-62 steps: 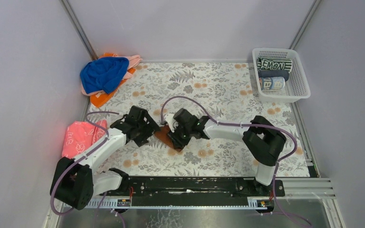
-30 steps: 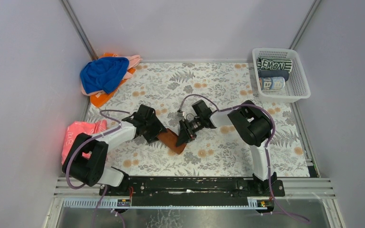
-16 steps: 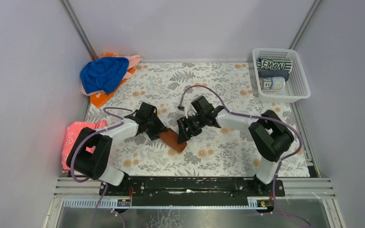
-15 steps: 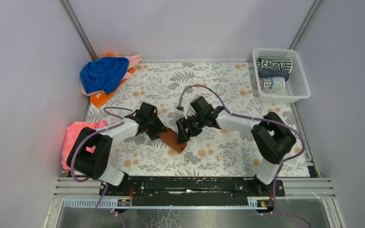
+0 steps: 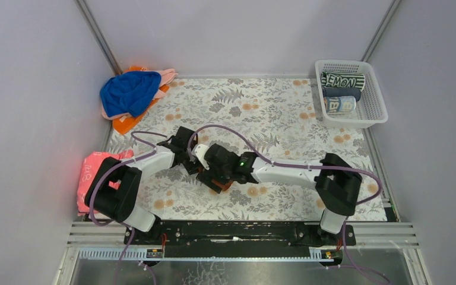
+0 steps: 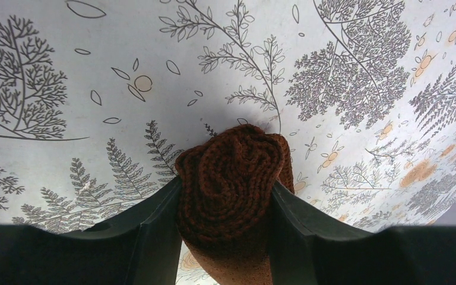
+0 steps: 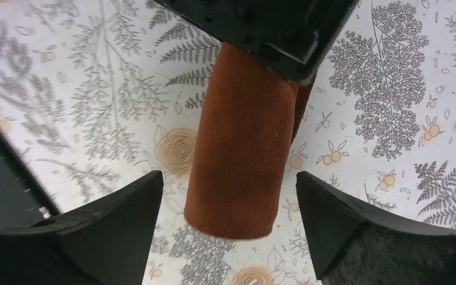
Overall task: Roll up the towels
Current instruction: Roll the towel at the center of the board, then pick up the towel at the center of the board.
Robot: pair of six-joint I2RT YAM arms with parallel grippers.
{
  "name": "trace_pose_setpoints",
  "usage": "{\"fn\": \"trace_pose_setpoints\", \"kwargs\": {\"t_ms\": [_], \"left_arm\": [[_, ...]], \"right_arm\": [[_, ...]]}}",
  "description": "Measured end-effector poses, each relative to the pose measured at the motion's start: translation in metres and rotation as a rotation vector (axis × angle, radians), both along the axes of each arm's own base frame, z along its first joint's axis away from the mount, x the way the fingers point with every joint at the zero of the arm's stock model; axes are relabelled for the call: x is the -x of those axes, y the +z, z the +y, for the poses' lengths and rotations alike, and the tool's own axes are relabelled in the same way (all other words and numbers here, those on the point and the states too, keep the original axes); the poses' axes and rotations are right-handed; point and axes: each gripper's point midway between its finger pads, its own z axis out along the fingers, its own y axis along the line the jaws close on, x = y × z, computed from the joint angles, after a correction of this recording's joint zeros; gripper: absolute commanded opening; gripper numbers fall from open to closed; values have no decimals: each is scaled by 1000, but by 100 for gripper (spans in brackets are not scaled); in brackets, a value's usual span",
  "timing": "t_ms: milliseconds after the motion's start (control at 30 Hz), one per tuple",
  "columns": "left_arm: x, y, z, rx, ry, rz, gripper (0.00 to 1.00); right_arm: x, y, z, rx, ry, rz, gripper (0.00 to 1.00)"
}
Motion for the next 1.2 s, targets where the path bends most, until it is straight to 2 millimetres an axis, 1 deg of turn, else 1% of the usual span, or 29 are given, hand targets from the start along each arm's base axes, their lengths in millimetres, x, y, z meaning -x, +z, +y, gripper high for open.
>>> {"fn": "trace_pose_setpoints", "kwargs": {"t_ms": [67,233,333,433,567,667,833,933,1100,1167,1200], "left_arm": [[0,0,0,-2,-1,0,46],[0,0,-1,-7,-4,1,46],[0,0,-1,-8,-5,3,47],[-1,0,-1,-9,-6,4,47],[-1,0,-2,-11,-8,9,51],[-1,0,-2,-9,-9,11,53],[-3,1,-4,-6,-10,8,60],[-4,3,-5,-6,-12,3,67],[-2,7,1,-68,-24,12,76],[-4,14,5,-88,-23,10,82],[-9,21,8,-92,-14,1,83]], "right_arm": [[-3,-11,3,40,4,-27,89],[-4,-42,4,127,22,-54,87],[-6,-52,4,151,25,-68,85],[-8,-57,4,162,22,-78,81],[-10,-68,4,184,22,-78,72],[-11,-68,5,192,20,-77,66],[-10,-69,2,197,10,-71,47],[-10,-70,0,201,2,-68,36],[-4,-68,-8,187,-8,-56,25],[2,-68,-16,187,-8,-40,22],[5,-67,-21,192,-12,-31,21]]}}
